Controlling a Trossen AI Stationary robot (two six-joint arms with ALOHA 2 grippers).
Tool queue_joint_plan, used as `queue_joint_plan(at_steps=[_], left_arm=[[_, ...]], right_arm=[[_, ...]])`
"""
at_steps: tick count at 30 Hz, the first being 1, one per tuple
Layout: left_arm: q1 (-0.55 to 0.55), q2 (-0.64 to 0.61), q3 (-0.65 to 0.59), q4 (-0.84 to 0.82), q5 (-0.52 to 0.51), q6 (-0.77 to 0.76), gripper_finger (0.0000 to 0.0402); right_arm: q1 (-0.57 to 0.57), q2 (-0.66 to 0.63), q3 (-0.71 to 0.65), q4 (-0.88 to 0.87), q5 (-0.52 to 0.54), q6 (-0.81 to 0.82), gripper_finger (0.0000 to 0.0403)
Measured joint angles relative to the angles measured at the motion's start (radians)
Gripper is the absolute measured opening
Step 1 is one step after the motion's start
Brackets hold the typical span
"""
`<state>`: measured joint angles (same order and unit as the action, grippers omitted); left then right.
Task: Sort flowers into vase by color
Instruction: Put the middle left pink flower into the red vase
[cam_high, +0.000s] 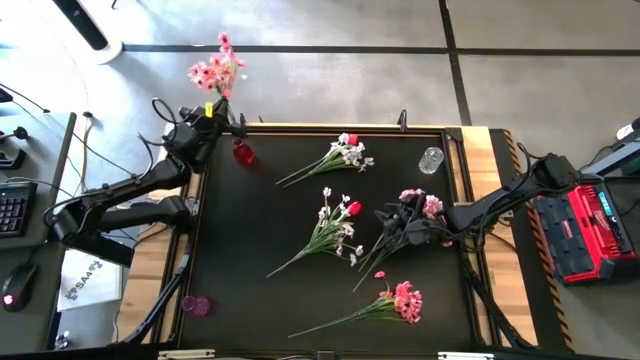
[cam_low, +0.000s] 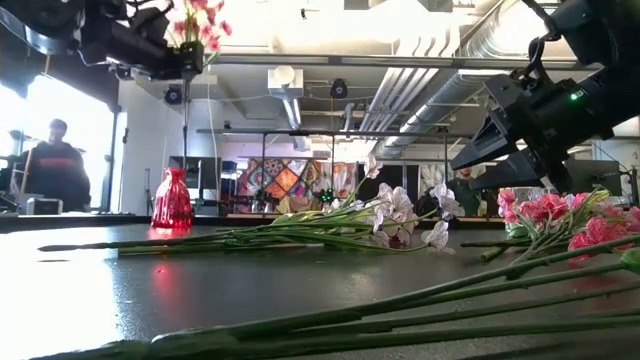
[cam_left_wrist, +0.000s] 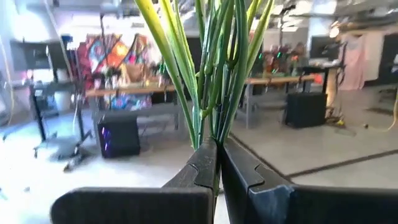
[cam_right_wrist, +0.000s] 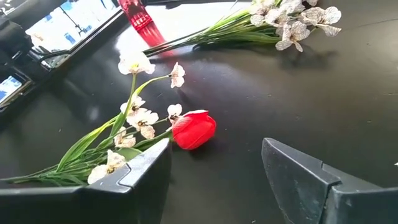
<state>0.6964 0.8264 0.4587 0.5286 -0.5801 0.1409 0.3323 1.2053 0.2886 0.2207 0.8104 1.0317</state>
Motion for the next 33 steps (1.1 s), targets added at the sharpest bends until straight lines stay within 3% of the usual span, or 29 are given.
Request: queue_joint_plan(at_steps=[4, 10, 24, 28, 33], left_arm=[[0.0, -0.041, 0.051, -0.093, 0.006, 0.058, 0.0], [0.0, -0.076, 0.066, -0.242, 0.075, -0.043, 0.0], [0.032, -0.066, -0.075, -0.247, 0.044, -0.147, 0.0004], [0.037, -0.066, -0.087, -0.293, 0.043, -0.197, 0.0029], [0.036, -0.066, -0.087, -0.339, 0.034, -0.268, 0.0088]], right_arm=[[-0.006, 0.0, 0.0, 0.0, 0.0, 0.003, 0.0236], [-0.007, 0.0, 0.0, 0.0, 0.009, 0.019, 0.0236], [-0.007, 0.0, 0.0, 0.017, 0.051, 0.088, 0.0236], [-0.007, 0.0, 0.0, 0.018, 0.054, 0.124, 0.0236], [-0.007, 0.0, 0.0, 0.024, 0.052, 0.123, 0.0236]])
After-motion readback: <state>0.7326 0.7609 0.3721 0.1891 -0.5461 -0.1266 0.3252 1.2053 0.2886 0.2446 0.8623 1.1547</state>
